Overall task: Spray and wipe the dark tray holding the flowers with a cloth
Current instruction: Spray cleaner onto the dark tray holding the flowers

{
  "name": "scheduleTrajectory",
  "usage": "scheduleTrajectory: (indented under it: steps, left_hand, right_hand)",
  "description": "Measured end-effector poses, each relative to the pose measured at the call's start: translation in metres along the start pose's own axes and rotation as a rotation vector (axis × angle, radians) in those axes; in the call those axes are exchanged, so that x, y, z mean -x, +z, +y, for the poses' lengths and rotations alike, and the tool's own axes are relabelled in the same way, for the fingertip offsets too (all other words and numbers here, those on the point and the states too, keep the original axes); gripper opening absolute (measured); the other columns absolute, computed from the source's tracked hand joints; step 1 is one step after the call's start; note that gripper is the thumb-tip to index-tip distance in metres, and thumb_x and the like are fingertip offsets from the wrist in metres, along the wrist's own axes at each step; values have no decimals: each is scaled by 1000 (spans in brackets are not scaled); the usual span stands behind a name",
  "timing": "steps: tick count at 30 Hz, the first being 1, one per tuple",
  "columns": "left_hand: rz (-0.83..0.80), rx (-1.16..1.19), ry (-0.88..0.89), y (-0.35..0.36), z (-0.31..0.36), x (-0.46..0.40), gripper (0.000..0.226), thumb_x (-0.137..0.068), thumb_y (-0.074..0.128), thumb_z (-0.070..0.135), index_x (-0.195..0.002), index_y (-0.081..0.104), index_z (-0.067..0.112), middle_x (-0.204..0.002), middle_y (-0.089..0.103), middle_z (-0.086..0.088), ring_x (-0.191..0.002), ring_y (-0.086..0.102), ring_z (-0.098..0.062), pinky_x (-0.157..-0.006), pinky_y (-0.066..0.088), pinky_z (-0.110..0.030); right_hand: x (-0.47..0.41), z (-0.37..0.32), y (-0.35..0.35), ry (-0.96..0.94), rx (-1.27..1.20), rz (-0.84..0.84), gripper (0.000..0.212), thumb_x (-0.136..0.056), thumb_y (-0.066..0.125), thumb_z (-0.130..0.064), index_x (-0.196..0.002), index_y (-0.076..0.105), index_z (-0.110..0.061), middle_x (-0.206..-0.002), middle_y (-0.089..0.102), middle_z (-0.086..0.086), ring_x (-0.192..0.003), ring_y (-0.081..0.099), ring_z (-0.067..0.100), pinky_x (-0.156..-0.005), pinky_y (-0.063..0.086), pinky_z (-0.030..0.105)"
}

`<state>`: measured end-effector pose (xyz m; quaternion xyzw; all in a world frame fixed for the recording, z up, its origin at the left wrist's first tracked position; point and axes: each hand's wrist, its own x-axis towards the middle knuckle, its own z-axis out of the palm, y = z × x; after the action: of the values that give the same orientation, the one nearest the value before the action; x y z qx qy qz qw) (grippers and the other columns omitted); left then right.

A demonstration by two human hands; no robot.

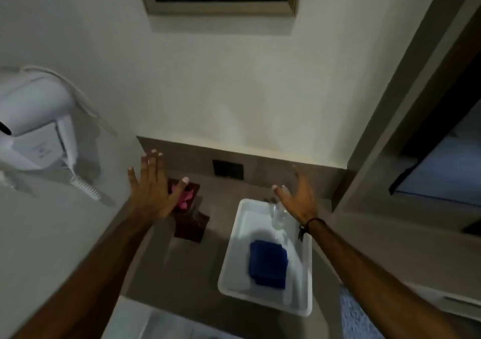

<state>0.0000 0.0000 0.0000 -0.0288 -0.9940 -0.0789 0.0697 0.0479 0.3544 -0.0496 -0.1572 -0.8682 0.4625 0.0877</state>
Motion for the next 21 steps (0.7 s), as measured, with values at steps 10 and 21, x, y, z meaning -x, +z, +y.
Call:
scheduleTrajectory:
  steps: [10, 21]
  left_hand:
    - [-174, 173, -305, 55, 2, 56, 104, -85, 25, 76, -157, -7, 9, -168, -12, -13, -156, -14, -29, -125, -4, -55]
    - [-328, 154, -300, 47, -5, 57, 106, -83, 16, 77, -155, -15, 7, -166, -21, -15, -153, -22, -31, -122, -12, -51]
  right_hand:
    - [-7, 31, 56, 74, -233, -62, 24, -94, 53, -37, -103, 65, -18, -96, 70, 5, -87, 67, 15, -86, 58, 38]
    - [-11, -4, 109, -27, -50, -178, 30, -88, 58, -49, -85, 65, -19, -66, 65, 2, -54, 59, 11, -53, 55, 29]
